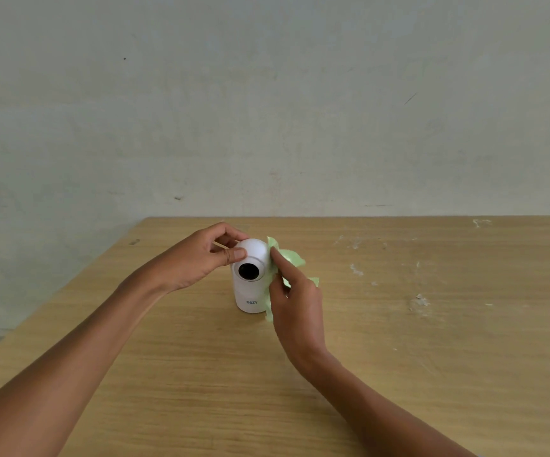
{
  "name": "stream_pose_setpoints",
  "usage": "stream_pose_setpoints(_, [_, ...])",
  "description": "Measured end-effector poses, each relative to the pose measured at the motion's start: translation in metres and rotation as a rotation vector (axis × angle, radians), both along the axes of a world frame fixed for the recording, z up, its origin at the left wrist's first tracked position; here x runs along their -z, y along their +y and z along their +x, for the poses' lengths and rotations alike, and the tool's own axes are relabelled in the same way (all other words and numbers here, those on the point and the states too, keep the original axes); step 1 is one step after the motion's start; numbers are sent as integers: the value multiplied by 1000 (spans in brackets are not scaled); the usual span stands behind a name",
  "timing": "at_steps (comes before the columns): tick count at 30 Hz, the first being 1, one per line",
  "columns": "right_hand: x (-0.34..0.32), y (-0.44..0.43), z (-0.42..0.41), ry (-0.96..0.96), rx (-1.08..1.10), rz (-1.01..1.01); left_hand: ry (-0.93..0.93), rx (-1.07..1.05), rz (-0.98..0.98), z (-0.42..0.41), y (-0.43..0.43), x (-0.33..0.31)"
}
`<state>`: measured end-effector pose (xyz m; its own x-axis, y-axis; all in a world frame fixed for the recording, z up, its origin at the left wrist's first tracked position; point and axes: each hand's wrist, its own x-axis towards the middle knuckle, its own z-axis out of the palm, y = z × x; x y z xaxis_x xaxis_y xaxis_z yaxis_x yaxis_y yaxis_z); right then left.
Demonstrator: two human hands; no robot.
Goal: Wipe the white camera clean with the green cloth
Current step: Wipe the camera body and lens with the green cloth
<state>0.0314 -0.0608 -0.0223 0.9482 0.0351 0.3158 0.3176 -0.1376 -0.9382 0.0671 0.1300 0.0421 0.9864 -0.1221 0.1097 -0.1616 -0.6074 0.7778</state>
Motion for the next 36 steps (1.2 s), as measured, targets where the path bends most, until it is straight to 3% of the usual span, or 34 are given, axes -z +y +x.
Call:
stream_pose_setpoints(10, [-16, 1, 16, 76, -31, -46, -16, -69, -25, -4, -4, 5])
stream_pose_setpoints(19, [-22, -2, 25, 66, -93, -121, -116, -154, -423, -24, -15, 41])
stream_pose_setpoints(31, [-48, 1, 43, 59, -151, -265, -154, -296, -474, -25, -27, 47])
stream_pose_setpoints(36, [-62, 4, 40, 2, -192, -415, -135, -329, -548, -26, -28, 53])
